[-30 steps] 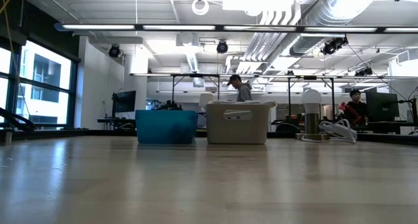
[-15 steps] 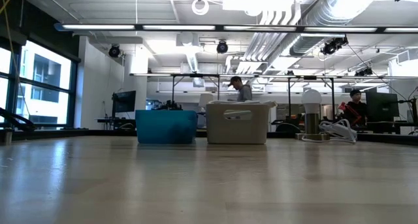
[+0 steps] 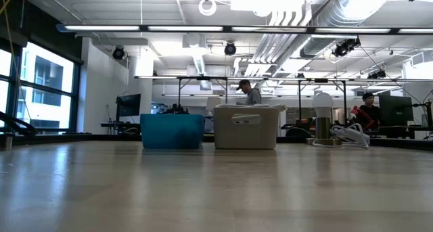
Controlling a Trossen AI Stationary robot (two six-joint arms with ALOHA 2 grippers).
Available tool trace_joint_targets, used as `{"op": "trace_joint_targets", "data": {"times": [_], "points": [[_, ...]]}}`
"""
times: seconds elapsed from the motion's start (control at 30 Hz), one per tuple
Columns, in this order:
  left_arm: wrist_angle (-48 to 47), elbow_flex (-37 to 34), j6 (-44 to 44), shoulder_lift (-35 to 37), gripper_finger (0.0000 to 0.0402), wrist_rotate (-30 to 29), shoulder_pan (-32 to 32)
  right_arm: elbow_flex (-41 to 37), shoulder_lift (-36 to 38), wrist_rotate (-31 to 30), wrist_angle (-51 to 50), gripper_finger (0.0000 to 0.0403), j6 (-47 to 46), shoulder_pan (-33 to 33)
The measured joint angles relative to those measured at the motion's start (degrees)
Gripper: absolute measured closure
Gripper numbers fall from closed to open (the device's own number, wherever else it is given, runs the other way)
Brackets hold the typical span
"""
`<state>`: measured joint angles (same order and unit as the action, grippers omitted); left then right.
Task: Pick & Place USB Port
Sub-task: Put the red charger cable into the blue bin
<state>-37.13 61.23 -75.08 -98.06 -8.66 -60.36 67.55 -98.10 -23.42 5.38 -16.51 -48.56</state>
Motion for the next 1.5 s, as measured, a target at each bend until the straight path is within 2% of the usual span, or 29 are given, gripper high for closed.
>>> {"op": "trace_joint_targets", "data": {"times": [0.33, 0.8, 0.87, 0.97, 1.03, 1.23, 1.4, 1.5], "points": [[0.18, 0.00, -0.14, -0.14, 0.0285, -1.36, -0.02, 0.00, 0.00, 0.01, -0.01, 0.0293, 0.00, -0.08], [1.03, 0.24, -0.34, -5.23, 0.0285, -0.76, -0.02, 0.00, 0.00, -0.37, -0.04, 0.0293, 0.46, -2.23], [1.17, 0.23, -0.29, -6.03, 0.0296, 0.38, 0.00, 0.00, 0.00, -0.43, -0.04, 0.0293, 0.45, -2.33], [0.58, 0.24, -0.36, -6.62, 0.0363, 1.73, 0.11, 0.00, 0.00, -1.08, -0.04, 0.0293, 0.30, -2.54], [0.58, 0.22, -0.73, -6.69, 0.0387, 1.47, 0.02, 0.00, 0.00, -1.66, -0.02, 0.0293, 0.28, -2.80], [-0.05, 1.01, 0.02, -6.91, 0.0398, 0.41, -0.03, 0.00, 0.00, -3.67, -0.01, 0.0293, 0.31, -3.72], [-7.90, 6.31, 2.60, -7.65, 0.0399, -3.39, -0.09, 0.00, 0.00, -4.11, -0.02, 0.0293, 0.62, -4.24], [-13.35, 10.15, 3.59, -7.46, 0.0400, -7.58, -0.02, 0.00, 0.00, -4.16, -0.01, 0.0293, 1.70, -4.37]]}}
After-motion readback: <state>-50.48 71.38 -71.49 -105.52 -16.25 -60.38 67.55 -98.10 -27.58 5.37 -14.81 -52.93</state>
